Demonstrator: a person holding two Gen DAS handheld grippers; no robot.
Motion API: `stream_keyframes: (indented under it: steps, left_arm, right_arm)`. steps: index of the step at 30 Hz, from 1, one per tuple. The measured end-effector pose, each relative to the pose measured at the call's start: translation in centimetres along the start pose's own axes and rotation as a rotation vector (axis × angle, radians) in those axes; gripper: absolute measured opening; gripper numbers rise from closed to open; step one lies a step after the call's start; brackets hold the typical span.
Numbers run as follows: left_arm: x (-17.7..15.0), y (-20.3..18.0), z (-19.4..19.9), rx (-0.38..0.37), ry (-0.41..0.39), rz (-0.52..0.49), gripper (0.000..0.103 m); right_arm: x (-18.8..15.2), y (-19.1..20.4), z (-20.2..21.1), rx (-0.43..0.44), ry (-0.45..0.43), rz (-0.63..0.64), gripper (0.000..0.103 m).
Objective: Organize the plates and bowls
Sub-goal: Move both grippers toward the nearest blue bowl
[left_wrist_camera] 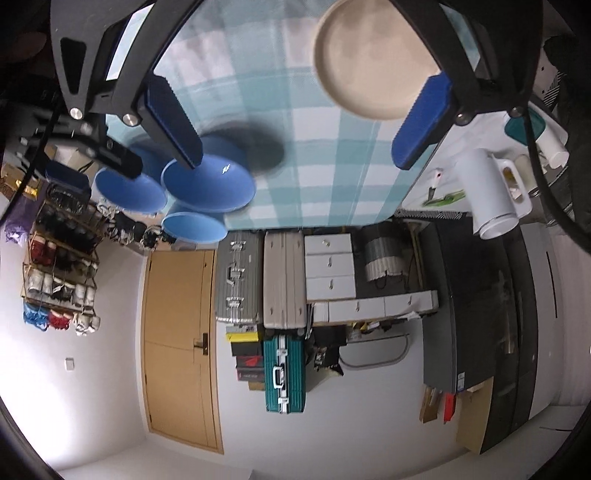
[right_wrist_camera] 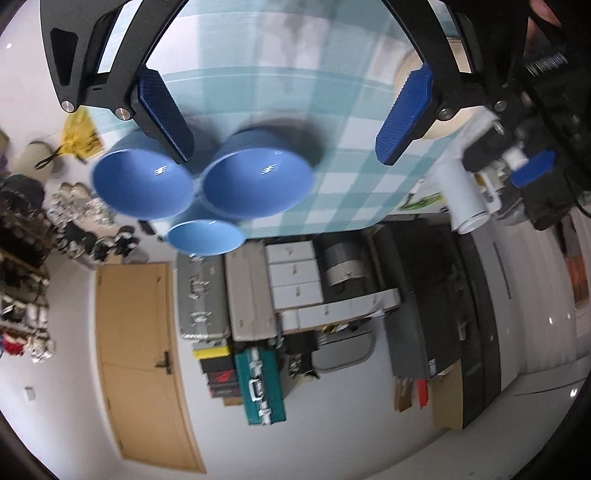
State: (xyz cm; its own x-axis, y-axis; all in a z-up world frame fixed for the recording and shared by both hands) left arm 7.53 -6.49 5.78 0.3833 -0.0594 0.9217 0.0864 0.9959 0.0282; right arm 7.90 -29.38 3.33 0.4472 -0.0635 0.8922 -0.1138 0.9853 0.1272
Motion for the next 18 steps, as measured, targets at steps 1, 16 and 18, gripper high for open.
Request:
stream_keyframes:
  steps: [1, 16, 18]
  left_arm:
    - [0.2, -0.4, -0.2, -0.006, -0.004, 0.0, 0.103]
    - [-2.8, 0.4, -7.8, -0.068, 0.083, 0.151, 0.103]
    - [-3.0, 0.5, -8.8, -0.076, 0.103, 0.131, 0.103]
  right_arm:
    - [0.0, -0.5, 0.2, -0.017, -0.012, 0.009, 0.102]
    - [-0.8, -0.8, -2.9, -0.133, -0.129, 0.133, 0.102]
    - [-1.0, -0.5, -4.0, -0.13, -0.113, 0.143, 0.102]
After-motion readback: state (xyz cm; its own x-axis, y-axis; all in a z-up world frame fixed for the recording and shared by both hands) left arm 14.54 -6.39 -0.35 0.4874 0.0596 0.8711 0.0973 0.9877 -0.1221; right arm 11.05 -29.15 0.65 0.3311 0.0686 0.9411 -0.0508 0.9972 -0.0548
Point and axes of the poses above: each gripper's, at about its wrist camera, not at the fingertips, and z roughly against the way its jaws point, y to its left, x to its top, the point moved 4 cm from there along -z, roughly the way its jaws point, and after that the axes turned 2 degrees about -z, right-handed, at the moved point
